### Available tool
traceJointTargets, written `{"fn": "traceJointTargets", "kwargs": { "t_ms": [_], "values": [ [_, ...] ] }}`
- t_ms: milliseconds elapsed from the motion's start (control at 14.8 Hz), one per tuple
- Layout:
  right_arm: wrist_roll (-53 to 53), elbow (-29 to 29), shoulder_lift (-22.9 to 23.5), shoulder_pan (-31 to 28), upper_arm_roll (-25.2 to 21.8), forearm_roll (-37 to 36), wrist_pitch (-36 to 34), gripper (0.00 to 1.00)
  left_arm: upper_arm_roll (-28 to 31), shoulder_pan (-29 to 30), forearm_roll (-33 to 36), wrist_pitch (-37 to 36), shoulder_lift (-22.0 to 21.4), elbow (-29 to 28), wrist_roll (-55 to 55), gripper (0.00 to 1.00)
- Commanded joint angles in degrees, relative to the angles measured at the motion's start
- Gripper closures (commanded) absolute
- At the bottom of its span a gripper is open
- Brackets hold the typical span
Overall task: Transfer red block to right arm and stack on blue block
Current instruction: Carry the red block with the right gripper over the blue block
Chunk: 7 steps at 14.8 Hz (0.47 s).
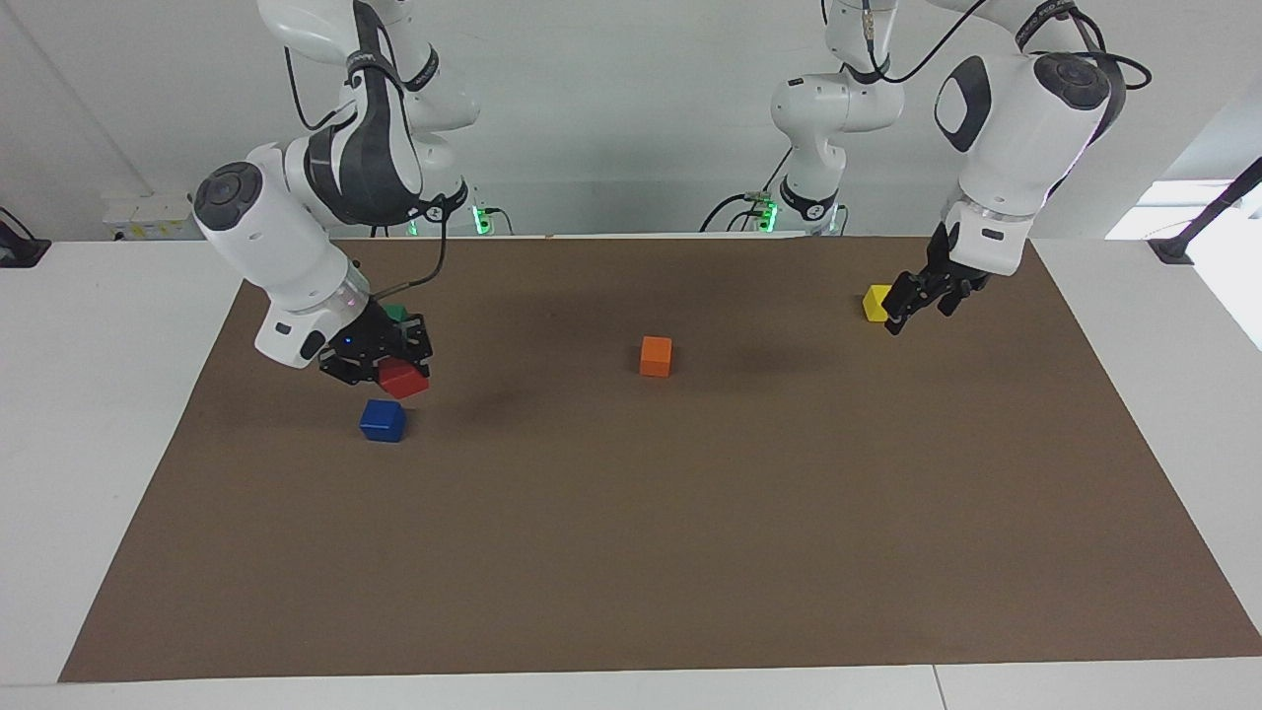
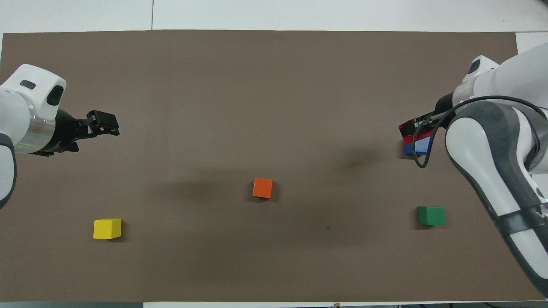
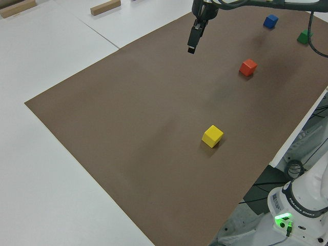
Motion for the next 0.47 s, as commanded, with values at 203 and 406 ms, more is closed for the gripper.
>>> {"fn": "traceJointTargets", "kwargs": {
  "t_ms": [203, 406],
  "values": [
    [14.01, -3.78, 0.14, -1.43, 0.7, -9.48, 6.05, 1.0, -0.15, 1.53, 3.49, -8.5, -2.67, 3.77, 4.4, 0.0],
    [13.15, -8.8, -0.91, -3.72, 0.7, -9.57, 10.01, 1.0, -0.15, 1.53, 3.4, -9.47, -3.39, 3.07, 4.22, 0.0]
  ]
}}
